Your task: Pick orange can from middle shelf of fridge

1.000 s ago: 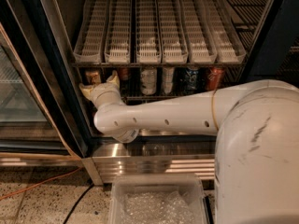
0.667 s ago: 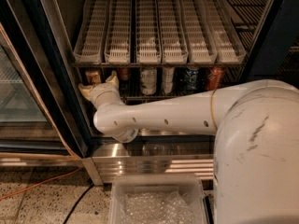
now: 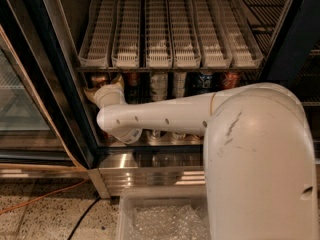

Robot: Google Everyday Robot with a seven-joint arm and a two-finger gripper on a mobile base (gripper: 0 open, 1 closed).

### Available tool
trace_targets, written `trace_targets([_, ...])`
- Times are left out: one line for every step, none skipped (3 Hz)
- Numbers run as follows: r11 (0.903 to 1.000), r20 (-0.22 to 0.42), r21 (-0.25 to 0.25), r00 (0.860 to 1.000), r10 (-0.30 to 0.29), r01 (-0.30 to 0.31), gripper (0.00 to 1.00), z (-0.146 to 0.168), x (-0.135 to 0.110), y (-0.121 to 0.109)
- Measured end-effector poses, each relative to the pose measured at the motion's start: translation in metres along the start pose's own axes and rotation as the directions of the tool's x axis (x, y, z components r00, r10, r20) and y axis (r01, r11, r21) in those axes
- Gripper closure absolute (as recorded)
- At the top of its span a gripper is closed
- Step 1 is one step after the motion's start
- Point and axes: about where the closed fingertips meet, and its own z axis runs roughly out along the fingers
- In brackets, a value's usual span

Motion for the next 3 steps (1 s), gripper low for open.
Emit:
trace_targets([1.0000,-0.003,-0.003,1.000,0.000,0.000,0.40,0.0045,0.0004,0.0004])
trace_targets([1.0000,-0.003,-0.003,1.000,0.000,0.000,0.63,0.0046,0.0004,0.0004])
trace_targets([1.0000,-0.003,-0.003,1.000,0.000,0.000,0.87,0.0046,0.0004,0.0004])
